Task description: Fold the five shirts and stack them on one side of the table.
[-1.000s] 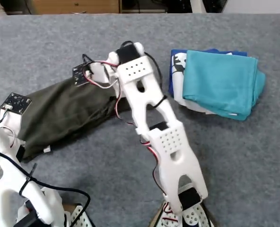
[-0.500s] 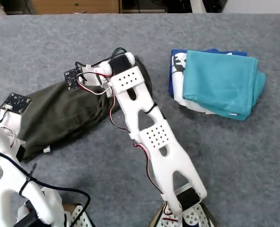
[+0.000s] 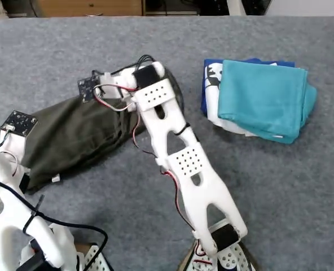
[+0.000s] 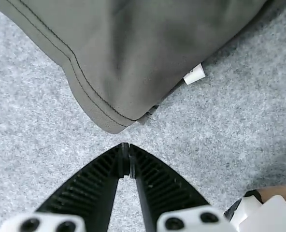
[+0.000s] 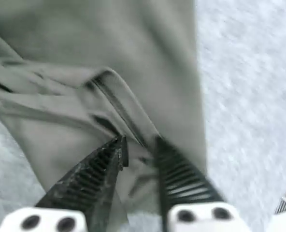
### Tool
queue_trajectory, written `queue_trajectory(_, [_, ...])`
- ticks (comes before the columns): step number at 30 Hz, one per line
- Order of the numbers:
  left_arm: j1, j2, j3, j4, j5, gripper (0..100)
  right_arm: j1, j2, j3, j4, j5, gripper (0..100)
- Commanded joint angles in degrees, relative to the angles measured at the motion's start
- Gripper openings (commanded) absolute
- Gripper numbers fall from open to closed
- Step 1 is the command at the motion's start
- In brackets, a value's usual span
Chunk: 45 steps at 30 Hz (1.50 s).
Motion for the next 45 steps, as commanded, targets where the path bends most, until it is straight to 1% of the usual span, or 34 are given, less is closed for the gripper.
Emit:
queue_trajectory(1, [-0.18, -1.45, -0.62, -0.7, -0.7, 2, 3.65, -6.73, -2.86, 0.53, -2.2, 1.2])
queue_trajectory(3, [-0.18, -1.54, -0.53, -0.7, -0.7, 2, 4.79, -9.01, -2.86, 3.25, -4.84, 0.0])
queue_trajectory(6, [-0.18, -1.63, -0.26, -0.53, -0.62, 2, 5.67, -12.18, -2.77, 8.35, -5.8, 0.2])
queue_trajectory(12, [-0.26, -1.8, -0.62, -0.62, -0.62, 2, 7.43, -13.58, -1.89, 8.35, -6.59, 0.2])
queue_trajectory(17, [-0.26, -1.8, -0.7, -0.62, -0.09, 2, 4.97, -13.58, 8.13, 7.91, -7.21, 0.2])
queue_trajectory(19, [-0.35, -1.45, -1.58, -0.62, 2.46, 2, 3.74, -13.58, 12.35, 6.15, -10.2, 0.2])
queue_trajectory(22, [-0.62, 0.22, -6.59, -0.7, 10.37, 2, 3.47, -13.76, 14.55, 4.04, -16.35, 0.2])
queue_trajectory(24, [-0.62, 3.82, -11.34, -0.26, 14.86, 2, 3.56, -13.93, 14.55, 4.31, -18.29, 0.2])
queue_trajectory(26, [-0.7, 9.63, -16.62, -0.09, 19.34, 2, 3.65, -13.93, 14.46, 5.01, -18.64, 0.2])
queue_trajectory(28, [-1.58, 16.66, -23.03, 2.2, 23.03, 7, 4.0, -13.93, 14.02, 6.07, -18.73, 0.2])
queue_trajectory(30, [-2.2, 24.04, -30.24, 5.36, 24.79, 13, 4.18, -13.85, 12.62, 7.21, -18.73, 0.2])
queue_trajectory(32, [-3.34, 31.34, -37.01, 8.62, 25.23, 20, 4.18, -13.76, 11.65, 7.91, -18.73, 0.2])
queue_trajectory(34, [-4.48, 37.76, -42.55, 11.6, 25.23, 24, 4.18, -13.76, 11.38, 7.91, -18.73, 0.2])
queue_trajectory(37, [-7.03, 44.97, -48.97, 13.8, 25.32, 24, 4.18, -13.76, 11.38, 7.91, -18.73, 0.2])
queue_trajectory(40, [-9.05, 50.24, -53.71, 13.8, 25.23, 24, 4.18, -13.76, 11.38, 7.91, -18.73, 0.2])
queue_trajectory(45, [-8.44, 59.91, -58.37, 12.04, 25.14, 24, 3.82, -13.93, 11.38, 7.91, -18.73, 0.2])
